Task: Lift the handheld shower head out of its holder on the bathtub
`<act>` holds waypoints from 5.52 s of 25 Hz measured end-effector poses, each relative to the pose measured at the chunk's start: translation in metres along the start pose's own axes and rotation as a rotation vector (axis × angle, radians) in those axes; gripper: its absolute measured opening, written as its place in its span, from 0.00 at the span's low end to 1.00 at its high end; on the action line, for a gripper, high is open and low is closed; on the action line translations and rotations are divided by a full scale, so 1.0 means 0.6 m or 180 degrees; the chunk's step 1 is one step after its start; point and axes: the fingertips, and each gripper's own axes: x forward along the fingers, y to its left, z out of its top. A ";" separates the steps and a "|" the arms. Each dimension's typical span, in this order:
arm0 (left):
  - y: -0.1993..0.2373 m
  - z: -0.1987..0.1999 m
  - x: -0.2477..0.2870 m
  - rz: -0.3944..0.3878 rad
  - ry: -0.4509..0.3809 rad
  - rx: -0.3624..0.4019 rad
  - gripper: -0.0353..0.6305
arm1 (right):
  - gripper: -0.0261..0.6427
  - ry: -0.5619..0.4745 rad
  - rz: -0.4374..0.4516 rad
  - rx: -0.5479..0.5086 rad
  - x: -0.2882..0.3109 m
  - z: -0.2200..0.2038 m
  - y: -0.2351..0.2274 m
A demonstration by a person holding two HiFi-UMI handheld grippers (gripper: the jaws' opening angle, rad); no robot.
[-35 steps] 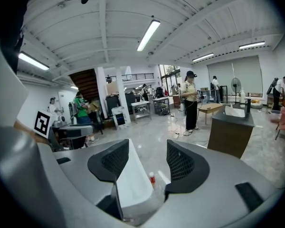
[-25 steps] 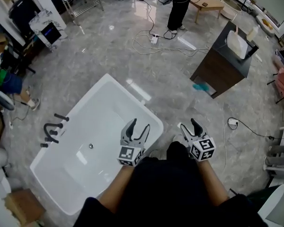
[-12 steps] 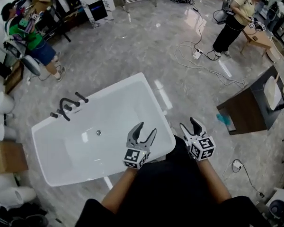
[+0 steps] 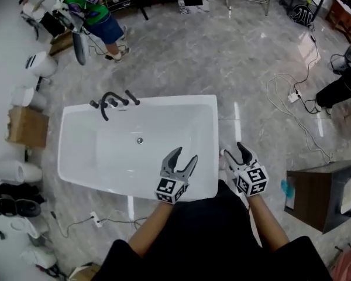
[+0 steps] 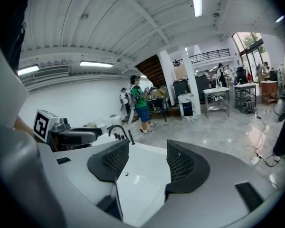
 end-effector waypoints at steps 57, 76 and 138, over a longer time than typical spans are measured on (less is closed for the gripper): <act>0.721 -0.113 0.004 0.1728 -0.0346 -0.0621 0.43 | 0.37 0.0753 0.0985 -0.0213 0.347 -0.150 0.292; 0.866 -0.148 0.110 0.1633 -0.0116 -0.0457 0.45 | 0.37 0.1036 0.1020 -0.0205 0.421 -0.239 0.268; 1.076 -0.199 0.266 0.2016 0.0387 -0.0324 0.28 | 0.37 0.0963 0.0957 -0.0109 0.482 -0.307 0.223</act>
